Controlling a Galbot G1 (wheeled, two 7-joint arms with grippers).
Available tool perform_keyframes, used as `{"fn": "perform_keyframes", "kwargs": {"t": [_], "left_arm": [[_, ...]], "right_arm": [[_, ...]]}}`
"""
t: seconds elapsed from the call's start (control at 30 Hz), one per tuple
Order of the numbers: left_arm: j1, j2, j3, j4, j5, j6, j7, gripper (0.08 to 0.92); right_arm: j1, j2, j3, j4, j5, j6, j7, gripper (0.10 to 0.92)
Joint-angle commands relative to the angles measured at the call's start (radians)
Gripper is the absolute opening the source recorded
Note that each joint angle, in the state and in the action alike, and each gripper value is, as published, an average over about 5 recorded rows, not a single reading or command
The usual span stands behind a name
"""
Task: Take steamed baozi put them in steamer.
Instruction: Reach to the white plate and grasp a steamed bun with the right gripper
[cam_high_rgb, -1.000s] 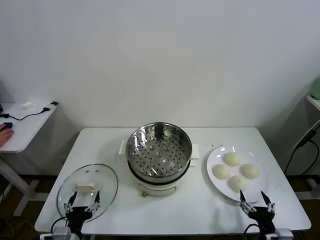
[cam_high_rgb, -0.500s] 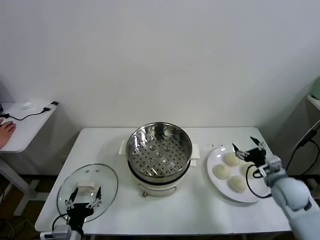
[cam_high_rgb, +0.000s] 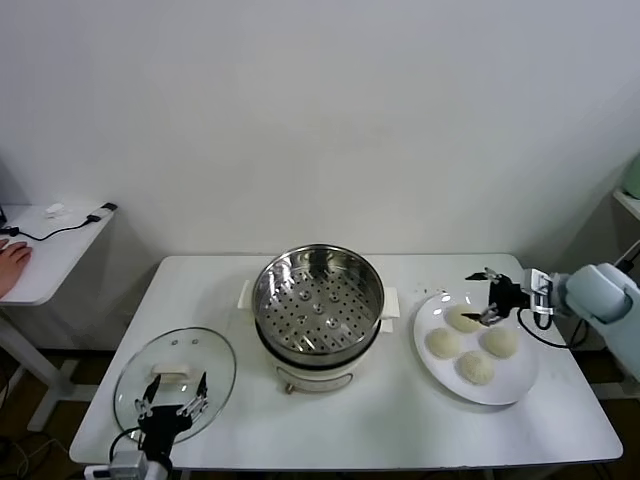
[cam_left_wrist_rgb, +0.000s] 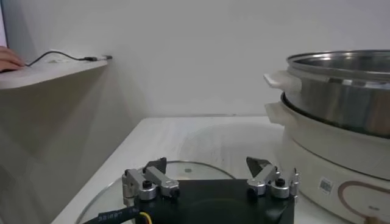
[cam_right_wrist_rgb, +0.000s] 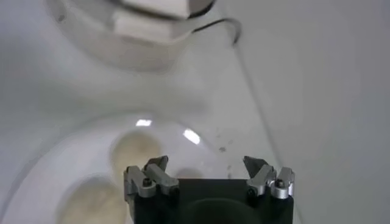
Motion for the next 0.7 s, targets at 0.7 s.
{"fn": "perform_keyframes", "kwargs": {"t": [0.7], "left_arm": [[0.012, -0.047, -0.001, 0.025, 0.037, -0.036, 0.000, 0.823]], "right_arm": [[0.321, 0.379, -0.454, -0.480, -0.096, -0.014, -0.129, 0.823]]}}
